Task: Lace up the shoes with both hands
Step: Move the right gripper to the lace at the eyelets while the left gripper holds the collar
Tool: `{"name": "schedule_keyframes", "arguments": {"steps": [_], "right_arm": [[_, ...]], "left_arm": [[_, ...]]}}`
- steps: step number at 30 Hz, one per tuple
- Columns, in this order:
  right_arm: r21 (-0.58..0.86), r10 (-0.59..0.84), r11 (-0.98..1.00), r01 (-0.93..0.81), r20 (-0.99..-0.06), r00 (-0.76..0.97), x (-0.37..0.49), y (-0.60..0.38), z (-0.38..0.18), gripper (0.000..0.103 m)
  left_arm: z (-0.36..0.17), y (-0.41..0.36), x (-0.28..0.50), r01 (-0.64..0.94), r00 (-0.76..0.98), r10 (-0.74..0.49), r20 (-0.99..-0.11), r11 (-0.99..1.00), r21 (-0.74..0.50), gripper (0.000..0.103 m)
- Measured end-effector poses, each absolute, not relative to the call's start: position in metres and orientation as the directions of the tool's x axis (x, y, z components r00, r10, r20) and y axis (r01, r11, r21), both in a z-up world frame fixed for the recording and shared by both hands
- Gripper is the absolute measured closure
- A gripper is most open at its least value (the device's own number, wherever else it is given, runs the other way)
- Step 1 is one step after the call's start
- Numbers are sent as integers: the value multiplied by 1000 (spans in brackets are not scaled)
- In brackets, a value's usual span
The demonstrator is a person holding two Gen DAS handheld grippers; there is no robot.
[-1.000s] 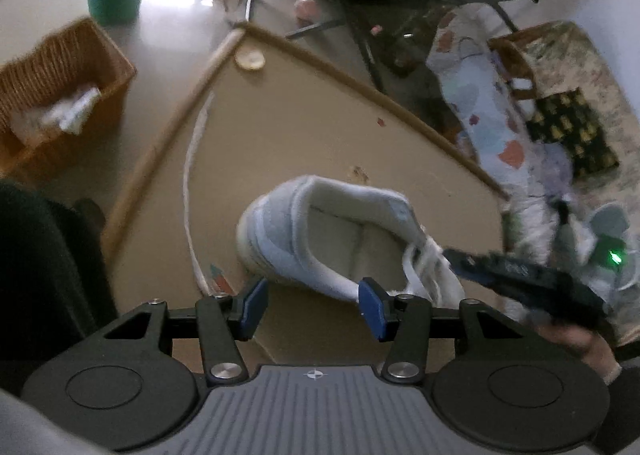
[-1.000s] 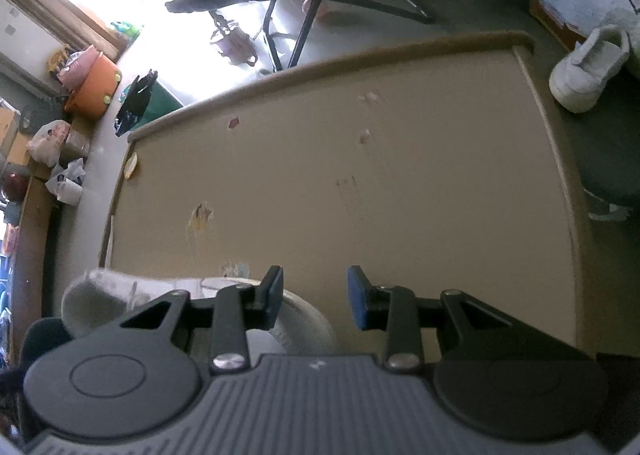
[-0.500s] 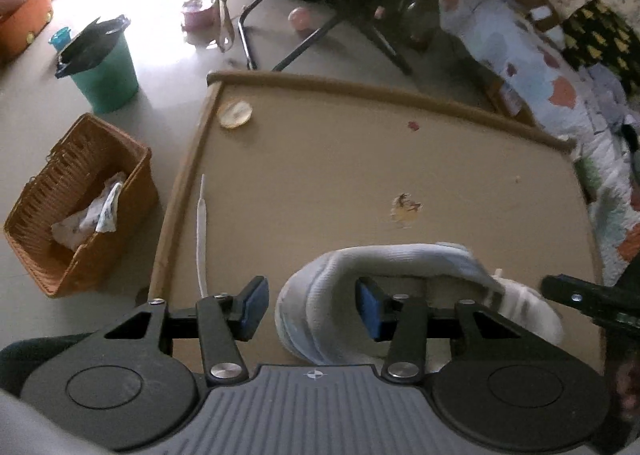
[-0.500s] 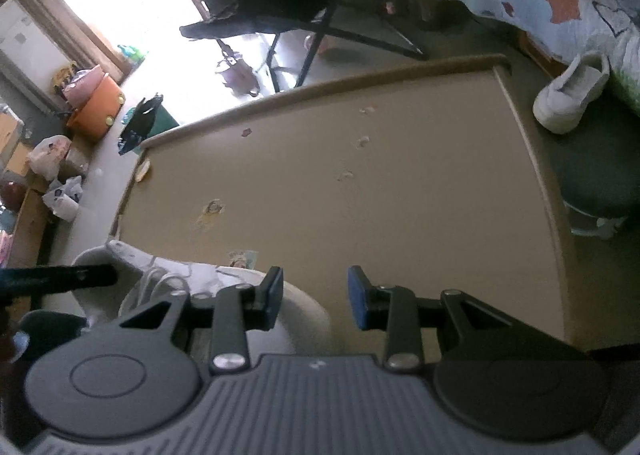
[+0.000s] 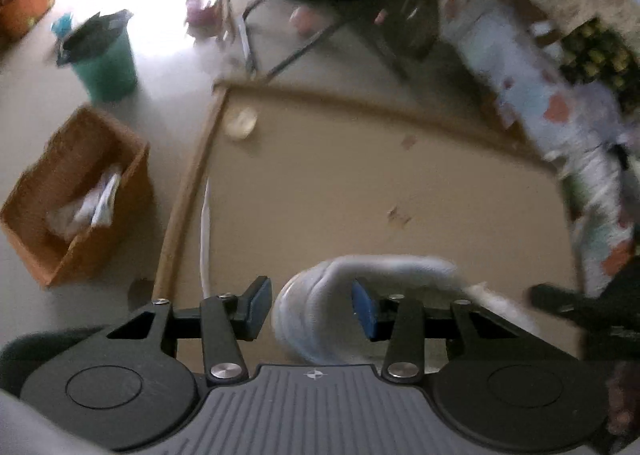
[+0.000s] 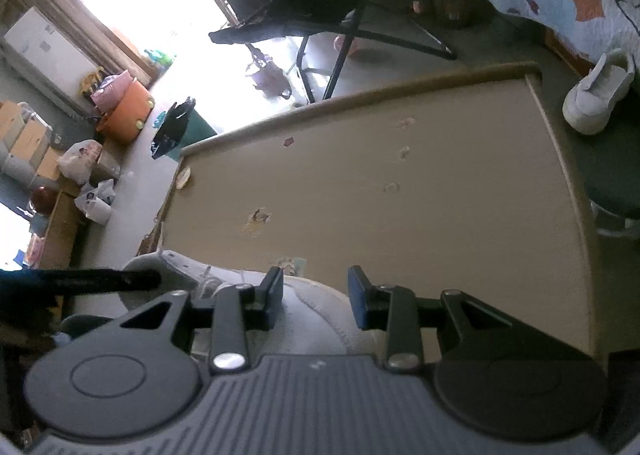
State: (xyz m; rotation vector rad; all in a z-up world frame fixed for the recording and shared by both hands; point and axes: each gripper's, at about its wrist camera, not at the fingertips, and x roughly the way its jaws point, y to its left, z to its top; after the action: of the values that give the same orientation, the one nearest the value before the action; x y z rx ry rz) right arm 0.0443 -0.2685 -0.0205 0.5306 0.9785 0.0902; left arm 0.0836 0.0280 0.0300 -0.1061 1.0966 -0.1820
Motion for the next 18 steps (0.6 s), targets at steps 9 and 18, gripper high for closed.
{"name": "schedule_keyframes", "arguments": {"steps": [9,18], "right_arm": [[459,307,878,137,-760,573,60,-267,-1,78],[574,387,794,200,-732,561,81,-248,0,79]], "left_arm": [[41,-4,75,196,380,-358,-853,932,-304,85],[-27,-11,79,128,290,-325,-900,945,-300,85]]}}
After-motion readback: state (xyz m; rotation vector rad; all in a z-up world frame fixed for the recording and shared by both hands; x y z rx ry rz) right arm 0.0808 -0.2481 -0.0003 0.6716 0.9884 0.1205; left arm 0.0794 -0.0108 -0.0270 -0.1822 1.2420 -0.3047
